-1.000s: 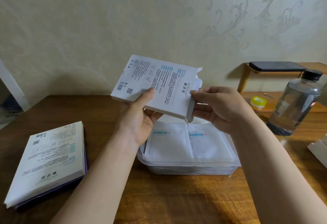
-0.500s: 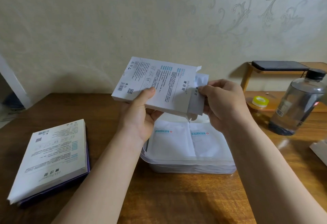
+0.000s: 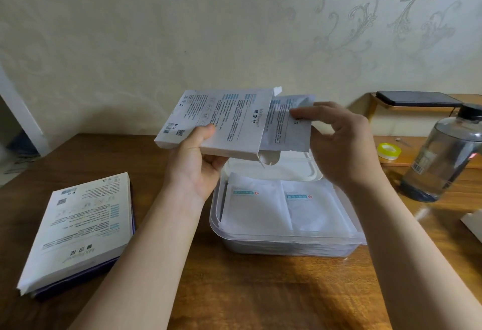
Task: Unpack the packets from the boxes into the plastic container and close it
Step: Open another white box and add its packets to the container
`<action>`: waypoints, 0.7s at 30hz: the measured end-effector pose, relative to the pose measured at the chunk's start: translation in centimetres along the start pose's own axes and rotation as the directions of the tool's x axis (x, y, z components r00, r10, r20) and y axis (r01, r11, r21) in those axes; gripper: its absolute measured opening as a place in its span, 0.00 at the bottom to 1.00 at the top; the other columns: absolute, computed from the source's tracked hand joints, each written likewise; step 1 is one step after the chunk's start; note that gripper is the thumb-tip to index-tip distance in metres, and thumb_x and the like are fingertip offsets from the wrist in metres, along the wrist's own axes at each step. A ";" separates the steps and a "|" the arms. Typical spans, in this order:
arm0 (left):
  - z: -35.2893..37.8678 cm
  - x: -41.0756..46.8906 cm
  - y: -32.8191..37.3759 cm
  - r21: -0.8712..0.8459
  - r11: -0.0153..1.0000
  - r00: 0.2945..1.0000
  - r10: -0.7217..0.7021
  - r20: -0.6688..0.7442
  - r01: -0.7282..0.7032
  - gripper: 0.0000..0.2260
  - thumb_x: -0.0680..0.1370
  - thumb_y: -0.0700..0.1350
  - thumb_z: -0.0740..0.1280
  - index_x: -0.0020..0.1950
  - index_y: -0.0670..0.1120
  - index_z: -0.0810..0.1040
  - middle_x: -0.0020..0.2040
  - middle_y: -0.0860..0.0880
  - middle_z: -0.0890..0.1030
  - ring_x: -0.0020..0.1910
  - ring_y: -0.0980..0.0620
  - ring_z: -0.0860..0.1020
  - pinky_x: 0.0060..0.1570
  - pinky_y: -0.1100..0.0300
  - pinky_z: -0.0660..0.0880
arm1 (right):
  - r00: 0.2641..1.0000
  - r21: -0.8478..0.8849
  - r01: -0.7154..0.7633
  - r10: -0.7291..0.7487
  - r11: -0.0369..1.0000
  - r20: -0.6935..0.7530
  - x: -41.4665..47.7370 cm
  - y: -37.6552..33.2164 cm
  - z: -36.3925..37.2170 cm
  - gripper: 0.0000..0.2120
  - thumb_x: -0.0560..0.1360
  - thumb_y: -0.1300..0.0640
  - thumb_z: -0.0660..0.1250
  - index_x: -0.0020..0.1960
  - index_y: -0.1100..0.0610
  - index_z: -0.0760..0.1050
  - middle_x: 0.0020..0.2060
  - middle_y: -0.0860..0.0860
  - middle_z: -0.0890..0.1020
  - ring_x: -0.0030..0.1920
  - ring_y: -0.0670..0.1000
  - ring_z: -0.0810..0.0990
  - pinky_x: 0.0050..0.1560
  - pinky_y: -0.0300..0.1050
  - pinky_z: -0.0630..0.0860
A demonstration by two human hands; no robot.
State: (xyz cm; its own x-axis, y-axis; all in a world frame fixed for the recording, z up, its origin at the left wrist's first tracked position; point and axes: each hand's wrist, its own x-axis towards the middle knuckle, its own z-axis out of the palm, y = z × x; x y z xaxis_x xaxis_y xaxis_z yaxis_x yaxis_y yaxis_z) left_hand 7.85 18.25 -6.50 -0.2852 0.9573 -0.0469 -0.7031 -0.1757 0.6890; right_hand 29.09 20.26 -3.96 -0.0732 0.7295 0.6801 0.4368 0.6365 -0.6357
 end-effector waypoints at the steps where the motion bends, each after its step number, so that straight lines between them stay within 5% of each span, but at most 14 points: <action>1: 0.0 0.0 0.0 0.006 1.000 1.000 0.000 -0.005 0.000 0.10 0.80 0.36 0.67 0.57 0.48 0.80 0.44 0.48 0.88 0.42 0.50 0.87 0.38 0.58 0.84 | 0.999 -0.009 0.045 -0.045 0.999 -0.024 0.0 0.1 -0.1 0.16 0.73 0.69 0.71 0.52 0.50 0.84 0.54 0.46 0.79 0.54 0.36 0.79 0.48 0.35 0.79; 6: 0.0 0.1 -0.4 0.050 0.999 0.999 -0.013 -0.031 0.015 0.11 0.79 0.36 0.68 0.58 0.48 0.80 0.46 0.46 0.88 0.44 0.49 0.87 0.34 0.57 0.84 | 0.994 0.150 0.075 -0.062 0.986 -0.094 0.3 0.3 -1.1 0.13 0.76 0.68 0.66 0.46 0.50 0.78 0.63 0.55 0.76 0.63 0.37 0.75 0.54 0.28 0.73; 8: -0.1 0.2 -0.4 0.046 0.999 0.999 -0.001 -0.051 0.003 0.13 0.78 0.36 0.69 0.60 0.48 0.80 0.48 0.45 0.87 0.46 0.47 0.87 0.35 0.57 0.83 | 0.988 0.322 0.033 0.018 0.946 -0.155 0.6 0.7 -1.9 0.18 0.76 0.67 0.64 0.44 0.43 0.76 0.60 0.50 0.79 0.63 0.47 0.77 0.59 0.42 0.78; 11: -0.3 0.2 -0.3 0.055 0.998 0.997 0.033 -0.064 -0.030 0.13 0.78 0.34 0.69 0.58 0.49 0.80 0.48 0.45 0.87 0.47 0.47 0.87 0.36 0.55 0.83 | 0.972 0.457 -0.024 0.128 0.889 -0.198 0.9 0.5 -2.9 0.11 0.80 0.64 0.63 0.45 0.48 0.73 0.48 0.37 0.80 0.49 0.42 0.79 0.60 0.66 0.75; 13: 0.0 -0.1 -0.5 0.086 0.995 0.997 0.055 -0.054 -0.050 0.13 0.78 0.33 0.69 0.57 0.49 0.80 0.49 0.45 0.87 0.46 0.48 0.87 0.35 0.55 0.83 | 0.965 0.480 -0.062 0.176 0.875 -0.196 0.7 0.2 -3.1 0.09 0.82 0.61 0.63 0.45 0.50 0.72 0.44 0.37 0.79 0.45 0.41 0.79 0.60 0.65 0.76; 17: 0.2 -0.2 -1.0 0.168 0.980 0.991 0.121 -0.061 -0.109 0.15 0.77 0.33 0.71 0.59 0.49 0.80 0.55 0.42 0.86 0.52 0.45 0.86 0.34 0.55 0.82 | 0.948 0.514 -0.110 0.245 0.851 -0.203 1.0 0.4 -3.5 0.09 0.80 0.57 0.64 0.42 0.46 0.74 0.49 0.54 0.75 0.50 0.52 0.79 0.52 0.64 0.82; 19: 0.1 -0.2 -1.1 0.162 0.980 0.988 0.132 -0.081 -0.118 0.14 0.77 0.34 0.71 0.58 0.50 0.80 0.56 0.43 0.86 0.52 0.44 0.86 0.35 0.55 0.82 | 0.932 0.471 -0.129 0.269 0.872 -0.242 1.2 0.6 -3.9 0.09 0.80 0.57 0.64 0.43 0.46 0.74 0.46 0.52 0.75 0.47 0.50 0.77 0.46 0.55 0.82; 21: 0.1 -0.1 -1.3 0.147 0.983 0.988 0.128 -0.091 -0.114 0.14 0.77 0.34 0.71 0.56 0.51 0.81 0.55 0.44 0.86 0.52 0.45 0.86 0.36 0.54 0.83 | 0.937 0.357 -0.129 0.231 0.925 -0.261 1.2 0.9 -4.2 0.11 0.80 0.58 0.65 0.42 0.45 0.75 0.38 0.44 0.76 0.38 0.44 0.73 0.35 0.42 0.72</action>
State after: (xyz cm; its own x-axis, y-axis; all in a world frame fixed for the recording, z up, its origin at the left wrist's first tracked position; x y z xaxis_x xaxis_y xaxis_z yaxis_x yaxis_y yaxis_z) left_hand 8.82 18.38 -7.32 -0.4309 0.9021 -0.0236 -0.5626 -0.2481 0.7887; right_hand 33.12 20.64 -2.22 0.2667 0.7652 0.5860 0.0939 0.5845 -0.8059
